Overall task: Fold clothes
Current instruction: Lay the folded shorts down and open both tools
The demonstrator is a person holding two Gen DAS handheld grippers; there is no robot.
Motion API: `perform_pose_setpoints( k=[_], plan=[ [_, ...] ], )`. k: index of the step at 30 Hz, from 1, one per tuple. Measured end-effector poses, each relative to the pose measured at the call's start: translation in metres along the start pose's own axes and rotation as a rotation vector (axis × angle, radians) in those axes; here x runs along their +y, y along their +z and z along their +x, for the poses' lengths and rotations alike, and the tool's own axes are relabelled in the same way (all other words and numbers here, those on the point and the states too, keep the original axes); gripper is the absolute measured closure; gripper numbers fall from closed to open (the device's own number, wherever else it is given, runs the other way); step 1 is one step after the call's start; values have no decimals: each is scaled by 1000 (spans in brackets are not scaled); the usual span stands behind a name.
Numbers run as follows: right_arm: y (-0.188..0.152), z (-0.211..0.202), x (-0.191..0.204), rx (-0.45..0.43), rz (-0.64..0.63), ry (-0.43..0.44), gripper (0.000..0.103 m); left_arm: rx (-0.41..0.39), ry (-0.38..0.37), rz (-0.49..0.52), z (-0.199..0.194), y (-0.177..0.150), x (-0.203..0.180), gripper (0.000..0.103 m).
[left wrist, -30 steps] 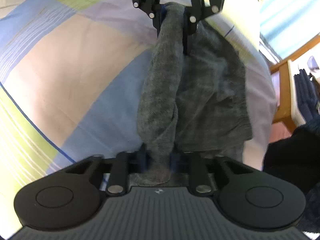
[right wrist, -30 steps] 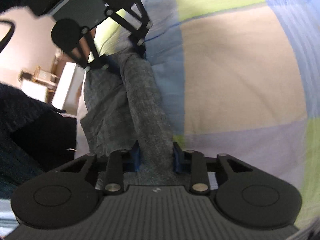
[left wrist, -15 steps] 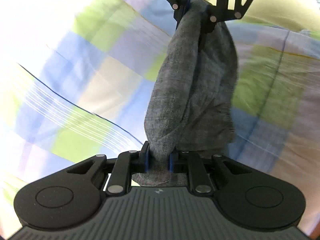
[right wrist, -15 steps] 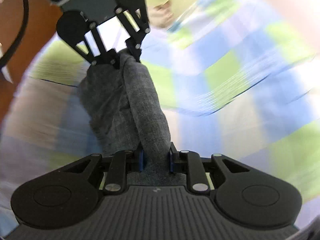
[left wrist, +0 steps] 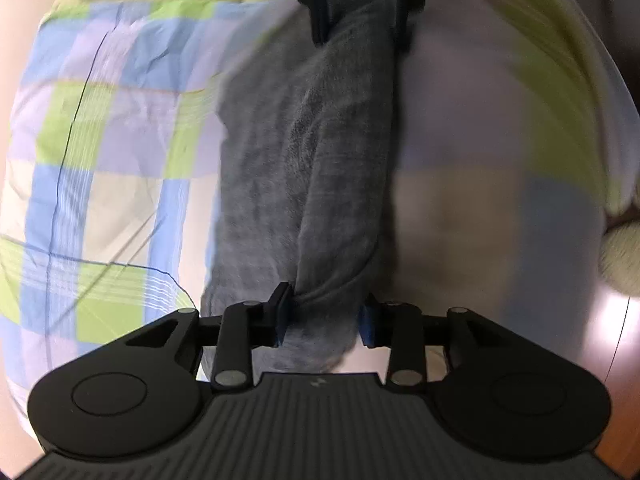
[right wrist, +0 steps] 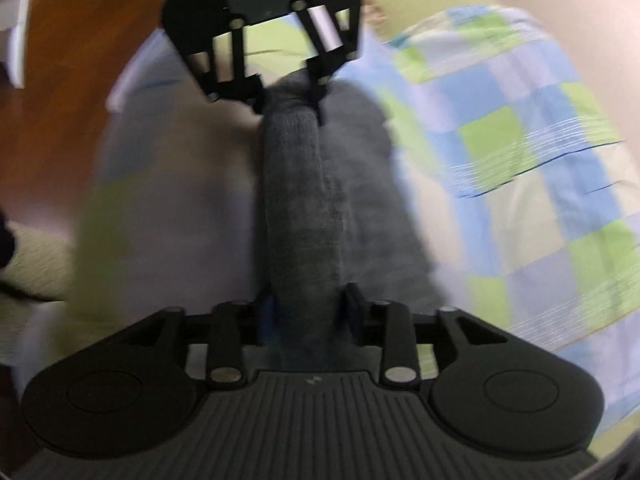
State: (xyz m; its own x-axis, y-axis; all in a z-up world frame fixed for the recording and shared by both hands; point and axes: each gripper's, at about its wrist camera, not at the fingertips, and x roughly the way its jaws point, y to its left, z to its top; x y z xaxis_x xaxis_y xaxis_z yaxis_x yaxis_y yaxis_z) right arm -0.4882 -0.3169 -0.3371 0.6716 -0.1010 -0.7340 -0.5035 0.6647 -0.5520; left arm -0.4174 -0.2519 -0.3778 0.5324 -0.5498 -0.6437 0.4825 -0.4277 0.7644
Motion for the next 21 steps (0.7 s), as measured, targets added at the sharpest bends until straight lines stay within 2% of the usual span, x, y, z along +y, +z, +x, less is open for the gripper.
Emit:
perform_pose_setpoints(
  k=[2,4,5,8,9,10,14,17,19,20,21],
  plan=[
    [3,-10,7,9,54,22,66,30,21,19,-10,-12,-3,56],
    [1,-22,-4,28,179,55,66,72,1,-51,-19,-20,7,55],
    [-1,-28,-14,35,277,75,66,93,-14,-97,-22,-23,13,55],
    [-14,-40,-53,39,641,110,66,167,-98,-346,-18,-29,40,55],
    [-23,-42,-67,40,804,115,66,195,-136,-468,-16,-30,54,55],
    [-32,-42,-78,40,926,117,65,228,-196,-687,-12,-31,81,55],
    [-77,-18,-111,28,1324,156,63,245,-306,-1167,4,-40,116,55],
    [-96,-7,-113,11,1444,181,63,277,-322,-1406,0,-65,105,56],
    [-96,0,-113,4,1437,208,68,296,-325,-1470,6,-73,107,57],
    [-92,4,-110,12,1416,224,79,305,-324,-1477,13,-71,107,57],
    [-88,10,-108,26,1393,236,97,315,-323,-1483,20,-70,106,57]
  ],
)
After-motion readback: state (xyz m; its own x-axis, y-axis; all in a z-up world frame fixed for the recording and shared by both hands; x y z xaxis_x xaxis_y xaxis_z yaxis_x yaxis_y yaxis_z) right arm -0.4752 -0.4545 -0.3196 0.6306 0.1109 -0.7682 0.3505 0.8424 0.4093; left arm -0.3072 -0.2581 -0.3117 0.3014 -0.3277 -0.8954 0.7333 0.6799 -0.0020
